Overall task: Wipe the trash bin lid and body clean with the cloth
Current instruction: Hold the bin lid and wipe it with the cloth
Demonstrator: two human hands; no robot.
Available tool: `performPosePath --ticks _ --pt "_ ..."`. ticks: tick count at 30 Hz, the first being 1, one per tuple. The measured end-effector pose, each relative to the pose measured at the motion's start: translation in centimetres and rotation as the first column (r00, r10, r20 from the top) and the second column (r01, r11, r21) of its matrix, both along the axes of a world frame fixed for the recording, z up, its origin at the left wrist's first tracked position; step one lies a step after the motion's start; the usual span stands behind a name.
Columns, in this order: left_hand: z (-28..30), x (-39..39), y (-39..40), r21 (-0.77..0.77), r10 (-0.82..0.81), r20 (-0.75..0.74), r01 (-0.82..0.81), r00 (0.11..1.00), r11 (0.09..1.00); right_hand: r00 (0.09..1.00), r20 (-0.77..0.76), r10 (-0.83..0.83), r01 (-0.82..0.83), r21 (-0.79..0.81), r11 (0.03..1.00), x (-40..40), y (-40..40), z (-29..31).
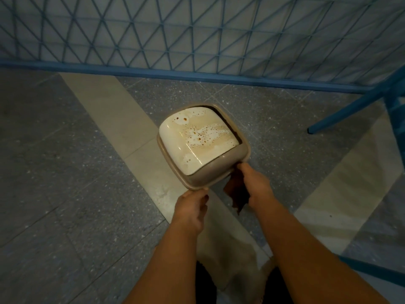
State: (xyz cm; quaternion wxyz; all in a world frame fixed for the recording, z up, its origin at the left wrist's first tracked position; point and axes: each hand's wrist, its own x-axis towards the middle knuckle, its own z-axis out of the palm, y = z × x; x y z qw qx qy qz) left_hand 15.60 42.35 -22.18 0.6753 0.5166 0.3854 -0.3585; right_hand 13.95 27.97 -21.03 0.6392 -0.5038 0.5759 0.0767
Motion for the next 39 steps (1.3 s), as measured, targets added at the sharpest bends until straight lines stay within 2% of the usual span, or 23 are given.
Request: performPosePath --ticks 4,8,10,16,19,25,33,36,39 --pt "-0.5 1.3 1.8 -0.012 0.071 0.029 -0.070 0.997 0.997 0.998 -0.013 0.066 -0.067 -0.058 0.996 0.4 -1.3 0.9" --pt "-0.6 0.6 1.4 -0.011 0.115 0.021 -0.115 0.993 0.993 0.988 0.034 -0.150 0.152 -0.073 0.986 0.1 1.3 0.8" --pt "-0.6 0.2 0.9 0.003 0.128 0.029 -0.128 0.991 0.992 0.979 0.048 -0.197 0.199 -0.047 0.979 -0.4 3.8 0.4" --pt "0.0 0.0 0.7 0.026 0.156 -0.013 -0.156 0.988 0.987 0.993 0.036 -0.111 0.108 0.070 0.992 -2.2 9.4 0.1" --pt "0.1 0.2 0.6 0.055 0.131 0.048 -0.133 0.990 0.990 1.000 0.029 -0.008 0.008 0.015 1.000 -2.3 8.0 0.0" --pt "0.5 0.4 0.7 0.082 0.072 0.091 -0.079 0.993 0.994 0.985 0.082 -0.154 0.163 -0.116 0.980 -0.6 2.5 -0.1" --pt "1.1 -0.1 0.3 0.076 0.103 0.053 -0.106 0.993 0.991 0.993 0.084 -0.081 0.078 0.033 0.996 -2.6 9.5 -0.4" --pt "0.8 0.0 0.3 0.104 0.067 0.108 -0.078 0.992 0.992 0.998 0.058 -0.030 0.029 0.031 0.999 -2.4 8.2 -0.1" --pt "0.7 0.6 0.5 0.135 0.008 0.147 -0.028 0.989 0.991 0.997 0.025 -0.079 0.080 -0.024 0.997 -1.2 4.7 0.0"
